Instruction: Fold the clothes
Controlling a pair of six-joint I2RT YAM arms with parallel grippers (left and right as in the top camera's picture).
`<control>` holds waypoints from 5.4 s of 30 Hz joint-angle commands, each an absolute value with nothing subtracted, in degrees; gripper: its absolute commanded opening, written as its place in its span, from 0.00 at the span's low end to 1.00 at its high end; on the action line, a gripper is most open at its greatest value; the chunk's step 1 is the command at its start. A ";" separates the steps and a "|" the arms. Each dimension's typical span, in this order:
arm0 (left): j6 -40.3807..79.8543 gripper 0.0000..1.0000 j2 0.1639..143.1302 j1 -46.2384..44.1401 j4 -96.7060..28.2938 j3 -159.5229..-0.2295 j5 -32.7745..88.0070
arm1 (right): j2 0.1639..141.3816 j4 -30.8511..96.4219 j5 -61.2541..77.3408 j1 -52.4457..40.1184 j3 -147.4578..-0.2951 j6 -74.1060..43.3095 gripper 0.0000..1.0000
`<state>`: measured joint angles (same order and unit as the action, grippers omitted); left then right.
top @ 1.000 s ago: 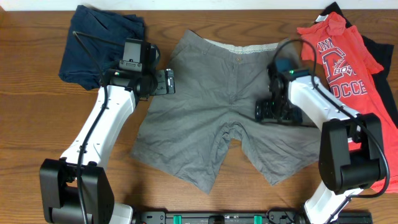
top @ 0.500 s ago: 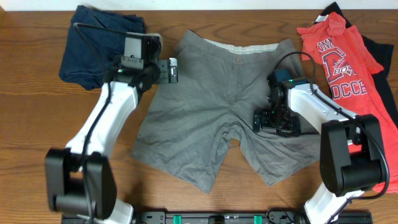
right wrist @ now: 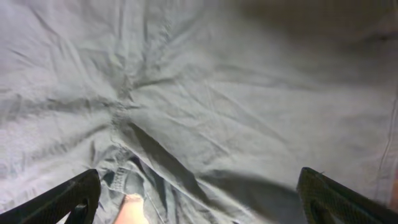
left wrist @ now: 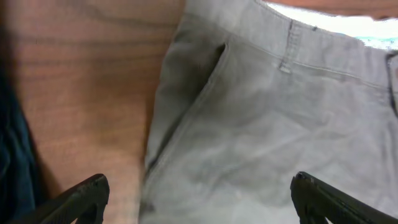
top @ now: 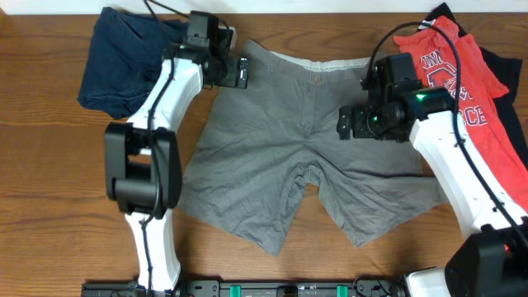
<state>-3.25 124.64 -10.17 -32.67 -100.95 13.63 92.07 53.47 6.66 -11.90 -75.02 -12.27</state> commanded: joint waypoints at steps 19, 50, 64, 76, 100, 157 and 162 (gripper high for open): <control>-12.62 0.65 131.81 -9.93 -40.10 -104.22 10.17 | 92.25 51.64 6.70 -11.53 -75.48 -10.00 0.92; 8.01 0.06 120.62 -0.16 -75.88 -104.22 4.60 | 103.90 39.64 6.00 -10.74 -75.37 -9.52 0.79; 5.65 0.68 120.31 0.32 -80.58 -105.06 4.21 | 111.70 26.94 11.60 -11.94 -75.35 -4.75 0.82; 4.08 0.80 106.43 0.30 -76.20 -107.92 4.21 | 114.54 34.76 12.43 -16.97 -75.31 -3.14 0.75; -0.40 0.88 99.59 0.03 -67.99 -106.59 4.23 | 129.60 19.68 -4.99 -16.86 -75.33 -4.27 0.71; -0.58 0.54 135.37 -6.63 -30.41 -106.34 12.86 | 118.02 40.71 18.46 -2.85 -105.69 1.61 0.95; -0.10 0.06 135.22 -6.76 -31.18 -106.37 13.08 | 118.02 41.87 18.46 -2.87 -105.69 1.32 0.88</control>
